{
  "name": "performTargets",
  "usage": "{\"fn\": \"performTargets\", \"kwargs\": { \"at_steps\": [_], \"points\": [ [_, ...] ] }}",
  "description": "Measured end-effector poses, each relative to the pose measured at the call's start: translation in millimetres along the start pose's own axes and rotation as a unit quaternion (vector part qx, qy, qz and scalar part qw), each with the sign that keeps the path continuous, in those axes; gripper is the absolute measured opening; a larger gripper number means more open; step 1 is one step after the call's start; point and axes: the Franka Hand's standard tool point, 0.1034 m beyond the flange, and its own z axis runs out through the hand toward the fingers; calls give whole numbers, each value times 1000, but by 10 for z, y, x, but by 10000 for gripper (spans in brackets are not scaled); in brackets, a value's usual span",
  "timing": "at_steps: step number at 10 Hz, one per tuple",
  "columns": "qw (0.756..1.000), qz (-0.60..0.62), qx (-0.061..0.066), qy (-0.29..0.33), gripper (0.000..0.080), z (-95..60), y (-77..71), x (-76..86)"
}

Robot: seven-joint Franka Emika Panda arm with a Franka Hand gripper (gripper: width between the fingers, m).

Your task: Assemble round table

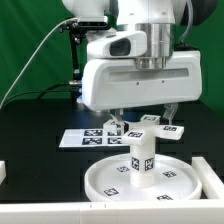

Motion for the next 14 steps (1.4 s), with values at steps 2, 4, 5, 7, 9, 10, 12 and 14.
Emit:
{"fn": "performTargets", "kwargs": {
  "at_steps": [2, 4, 5, 7, 9, 10, 12, 14],
  "points": [
    [1000, 3, 0, -1, 442, 8, 1, -12],
    [1000, 29, 1, -1, 443, 8, 1, -13],
    [998, 57, 1, -1, 443, 8, 2, -13],
    [980, 200, -8, 4, 443, 12, -10, -19],
    [948, 318, -13, 7, 443, 12, -11, -24],
    [918, 396, -9, 11, 443, 12, 1, -29],
    [882, 471, 3, 17, 445, 2, 9, -42],
    [853, 522, 5, 16, 445, 3, 8, -44]
  ]
}}
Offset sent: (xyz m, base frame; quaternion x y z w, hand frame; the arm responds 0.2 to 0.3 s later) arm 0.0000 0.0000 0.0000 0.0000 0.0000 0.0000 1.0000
